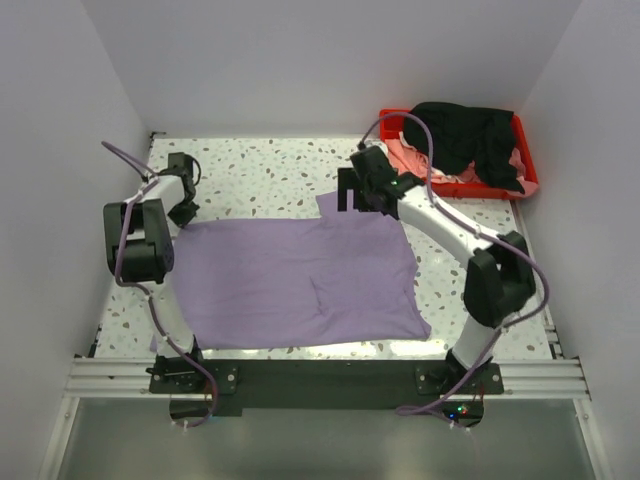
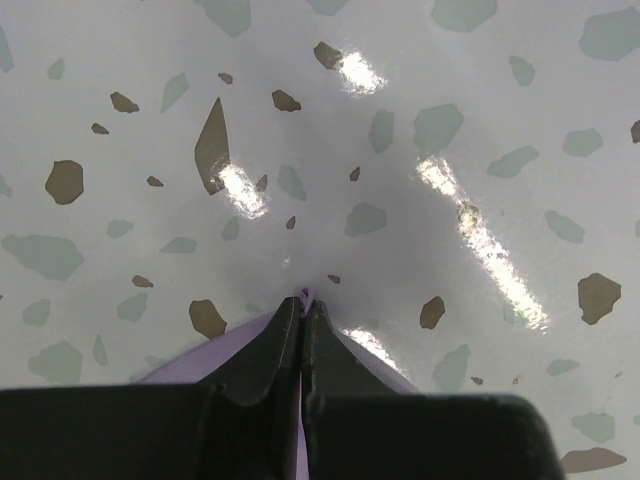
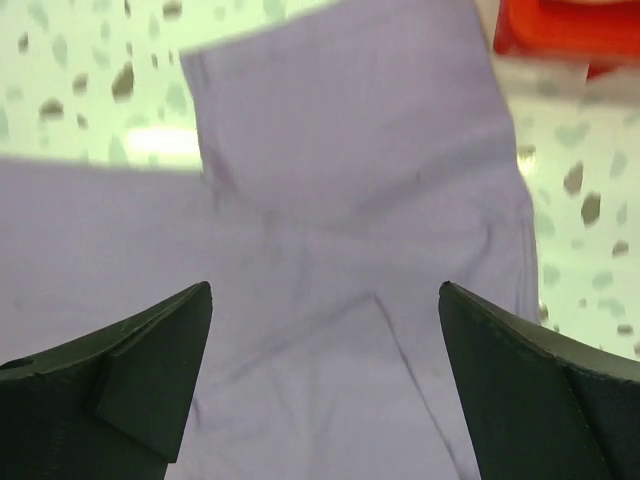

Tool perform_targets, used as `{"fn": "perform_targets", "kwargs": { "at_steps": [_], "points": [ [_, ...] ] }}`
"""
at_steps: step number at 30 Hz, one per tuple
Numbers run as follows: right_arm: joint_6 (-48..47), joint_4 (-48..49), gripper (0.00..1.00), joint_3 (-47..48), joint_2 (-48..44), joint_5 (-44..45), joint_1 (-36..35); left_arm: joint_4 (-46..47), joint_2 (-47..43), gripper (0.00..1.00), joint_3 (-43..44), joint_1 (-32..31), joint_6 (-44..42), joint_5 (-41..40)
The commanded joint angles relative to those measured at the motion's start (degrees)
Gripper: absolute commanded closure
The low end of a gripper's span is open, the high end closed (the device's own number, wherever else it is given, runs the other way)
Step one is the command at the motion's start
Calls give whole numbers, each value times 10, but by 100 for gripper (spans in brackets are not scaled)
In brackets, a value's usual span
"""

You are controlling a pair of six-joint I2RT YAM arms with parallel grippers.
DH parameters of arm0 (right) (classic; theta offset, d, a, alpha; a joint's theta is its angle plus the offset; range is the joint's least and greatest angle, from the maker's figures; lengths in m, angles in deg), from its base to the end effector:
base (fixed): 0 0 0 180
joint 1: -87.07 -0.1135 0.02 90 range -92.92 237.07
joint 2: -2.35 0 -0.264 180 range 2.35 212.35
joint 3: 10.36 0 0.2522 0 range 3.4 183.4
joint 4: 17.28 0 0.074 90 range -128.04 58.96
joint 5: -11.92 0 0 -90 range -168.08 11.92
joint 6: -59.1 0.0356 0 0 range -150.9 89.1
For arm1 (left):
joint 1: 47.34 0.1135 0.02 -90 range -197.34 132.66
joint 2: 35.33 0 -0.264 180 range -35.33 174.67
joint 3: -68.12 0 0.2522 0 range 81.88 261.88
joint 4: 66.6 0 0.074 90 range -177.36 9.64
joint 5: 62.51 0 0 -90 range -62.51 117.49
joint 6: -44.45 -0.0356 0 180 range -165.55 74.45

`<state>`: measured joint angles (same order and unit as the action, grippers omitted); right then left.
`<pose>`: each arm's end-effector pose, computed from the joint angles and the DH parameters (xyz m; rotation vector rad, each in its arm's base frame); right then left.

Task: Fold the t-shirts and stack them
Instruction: Fold the tshirt

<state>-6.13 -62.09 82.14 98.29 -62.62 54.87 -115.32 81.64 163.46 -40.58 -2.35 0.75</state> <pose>0.3192 0.1898 0.2801 -0.0312 2.3781 0.1486 0.4050 0.0641 0.1562 -1.2129 2.3461 0.4529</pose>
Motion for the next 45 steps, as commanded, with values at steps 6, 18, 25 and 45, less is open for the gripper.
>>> {"fn": "perform_targets", "kwargs": {
  "at_steps": [6, 18, 25, 45],
  "points": [
    [28, -15, 1, 313, 272, 118, 32, 30, -41, 100, -52, 4, -18, 66],
    [56, -26, 1, 436, 427, 158, 42, 55, -42, 100, -70, 4, -28, 69],
    [89, -19, 1, 434, 450, 181, 42, 67, -39, 100, -77, 4, -36, 71],
    [129, -11, 56, 361, 430, 180, 41, 70, -46, 100, -78, 4, -43, 75]
  ]
}}
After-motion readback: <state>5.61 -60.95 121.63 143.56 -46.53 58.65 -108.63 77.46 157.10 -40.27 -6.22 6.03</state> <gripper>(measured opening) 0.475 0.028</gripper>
